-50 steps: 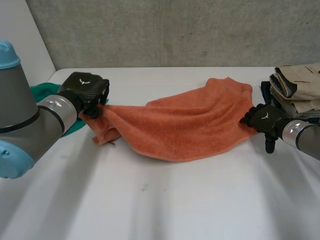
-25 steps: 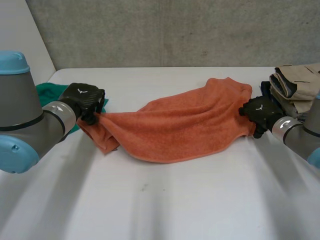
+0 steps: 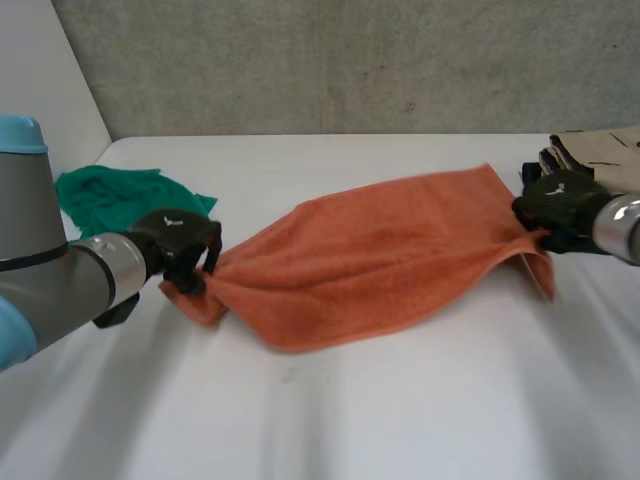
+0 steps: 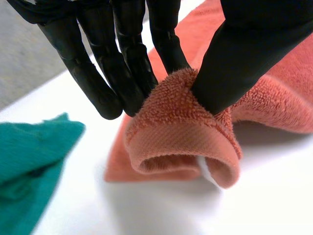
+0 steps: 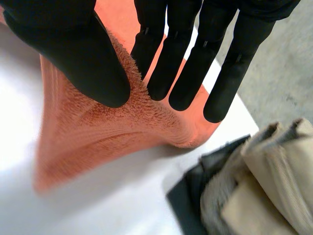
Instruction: Fold the laundry.
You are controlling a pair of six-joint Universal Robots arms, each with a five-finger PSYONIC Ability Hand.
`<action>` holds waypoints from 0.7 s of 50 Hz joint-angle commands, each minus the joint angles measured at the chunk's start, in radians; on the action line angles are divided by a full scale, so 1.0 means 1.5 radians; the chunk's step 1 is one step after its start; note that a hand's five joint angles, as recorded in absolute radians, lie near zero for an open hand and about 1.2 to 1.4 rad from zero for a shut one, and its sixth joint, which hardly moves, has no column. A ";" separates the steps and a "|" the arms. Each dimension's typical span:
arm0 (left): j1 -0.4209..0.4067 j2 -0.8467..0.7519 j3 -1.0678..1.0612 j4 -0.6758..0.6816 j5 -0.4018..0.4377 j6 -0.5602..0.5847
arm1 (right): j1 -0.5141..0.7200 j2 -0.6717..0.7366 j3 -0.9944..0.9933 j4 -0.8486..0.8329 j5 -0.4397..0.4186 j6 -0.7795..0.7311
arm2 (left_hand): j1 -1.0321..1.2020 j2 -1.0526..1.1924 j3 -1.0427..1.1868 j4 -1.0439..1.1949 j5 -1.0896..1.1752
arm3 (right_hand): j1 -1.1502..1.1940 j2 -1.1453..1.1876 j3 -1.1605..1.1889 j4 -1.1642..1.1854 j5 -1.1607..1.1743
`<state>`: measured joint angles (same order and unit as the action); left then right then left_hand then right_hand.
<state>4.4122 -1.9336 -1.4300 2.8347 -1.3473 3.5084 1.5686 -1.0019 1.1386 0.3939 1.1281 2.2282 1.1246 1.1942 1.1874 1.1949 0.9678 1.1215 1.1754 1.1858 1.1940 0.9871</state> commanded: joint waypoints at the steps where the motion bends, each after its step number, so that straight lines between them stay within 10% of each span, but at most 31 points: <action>1: -0.011 -0.010 -0.016 -0.020 -0.006 0.010 | -0.002 -0.068 0.058 0.193 0.062 -0.079 | 0.181 0.135 0.139 0.134 0.169 | 0.183 0.147 0.140 0.135 0.156; 18: -0.019 -0.142 0.393 0.128 -0.022 -0.002 | 0.093 0.053 -0.147 -0.119 0.140 0.036 | 0.181 0.135 0.139 0.134 0.169 | 0.183 0.147 0.140 0.135 0.156; 26: -0.006 -0.088 0.526 0.285 -0.072 -0.129 | 0.077 -0.056 -0.180 -0.459 0.053 0.185 | 0.181 0.135 0.139 0.134 0.169 | 0.183 0.147 0.140 0.135 0.156; 35: 0.025 -0.109 0.479 0.173 -0.064 -0.122 | 0.068 -0.054 -0.161 -0.391 -0.040 0.205 | 0.181 0.135 0.139 0.134 0.169 | 0.183 0.147 0.140 0.135 0.156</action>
<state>4.4182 -2.0679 -0.6259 3.2065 -1.4517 3.3117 1.6806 -1.0881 0.8711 -0.2790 1.1475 2.5533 1.1246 1.1969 1.1890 1.1986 0.9678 1.1215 1.1754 1.1860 1.1952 0.9973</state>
